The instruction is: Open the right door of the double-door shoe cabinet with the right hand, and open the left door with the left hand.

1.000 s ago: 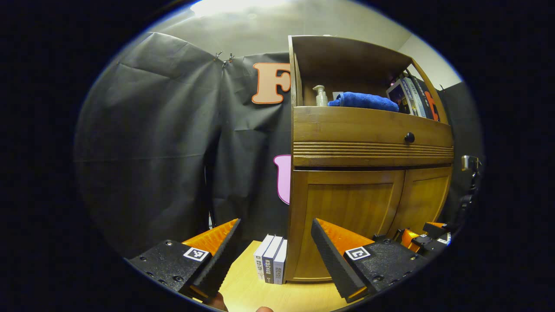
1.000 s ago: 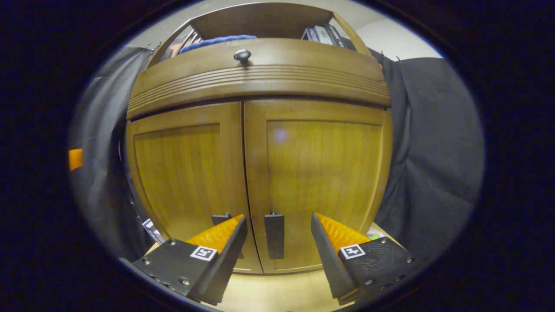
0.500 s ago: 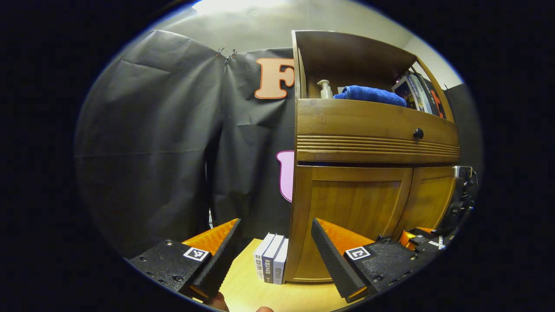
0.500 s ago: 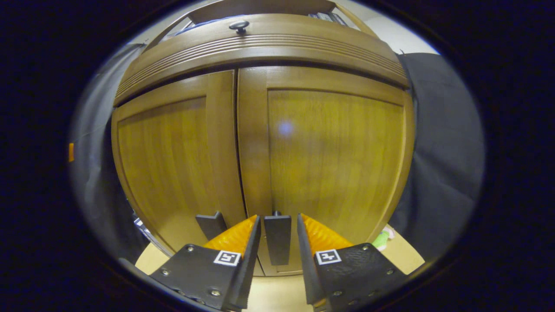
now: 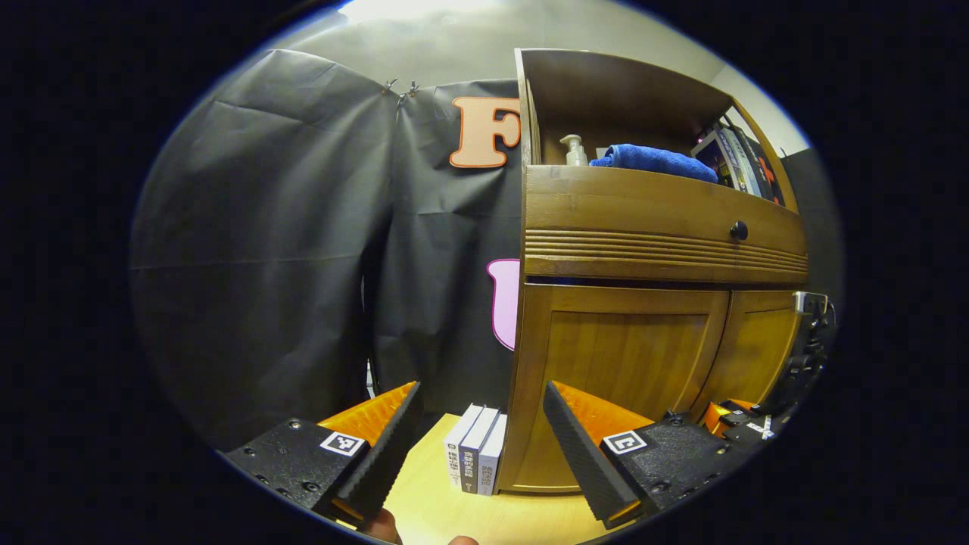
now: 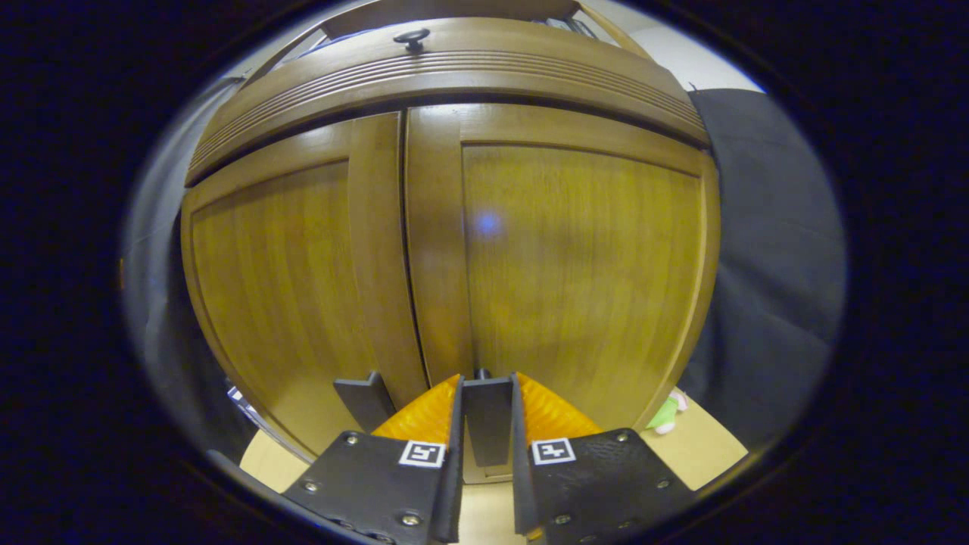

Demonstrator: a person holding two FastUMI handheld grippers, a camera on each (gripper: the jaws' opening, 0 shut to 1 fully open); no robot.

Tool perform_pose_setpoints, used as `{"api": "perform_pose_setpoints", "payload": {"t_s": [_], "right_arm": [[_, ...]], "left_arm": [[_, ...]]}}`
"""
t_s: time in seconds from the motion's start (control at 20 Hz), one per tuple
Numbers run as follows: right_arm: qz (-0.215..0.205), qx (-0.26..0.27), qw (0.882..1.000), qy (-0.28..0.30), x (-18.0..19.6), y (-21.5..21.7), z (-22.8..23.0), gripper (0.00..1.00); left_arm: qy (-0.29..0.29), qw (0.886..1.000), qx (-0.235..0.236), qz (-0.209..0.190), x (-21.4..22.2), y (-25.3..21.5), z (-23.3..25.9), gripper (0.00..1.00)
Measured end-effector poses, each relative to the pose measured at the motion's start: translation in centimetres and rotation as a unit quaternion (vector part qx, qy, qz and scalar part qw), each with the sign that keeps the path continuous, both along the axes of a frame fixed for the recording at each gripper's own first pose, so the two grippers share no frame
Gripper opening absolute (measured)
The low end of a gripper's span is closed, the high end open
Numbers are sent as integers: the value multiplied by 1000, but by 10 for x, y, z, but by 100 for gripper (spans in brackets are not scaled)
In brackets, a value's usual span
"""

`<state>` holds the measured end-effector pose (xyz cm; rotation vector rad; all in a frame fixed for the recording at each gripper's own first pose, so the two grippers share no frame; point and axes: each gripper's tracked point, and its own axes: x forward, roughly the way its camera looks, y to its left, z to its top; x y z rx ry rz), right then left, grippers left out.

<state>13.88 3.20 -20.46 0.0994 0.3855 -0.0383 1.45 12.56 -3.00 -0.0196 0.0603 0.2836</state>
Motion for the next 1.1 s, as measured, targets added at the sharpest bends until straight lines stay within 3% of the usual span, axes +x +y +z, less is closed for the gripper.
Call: {"api": "perform_pose_setpoints", "payload": {"t_s": [0.35, 0.7, 1.1], "right_arm": [[-19, 0, 1000, -4, -29, -10, 7, 27], [-33, 0, 999, -9, -58, -24, 12, 24], [-62, 1, 998, -12, -89, -42, 16, 24]], "left_arm": [[5, 1000, -3, 3, -5, 6, -3, 97], [6, 1000, -12, -22, -6, -10, -5, 98], [1, 999, 13, -52, -8, -30, -2, 97]]}}
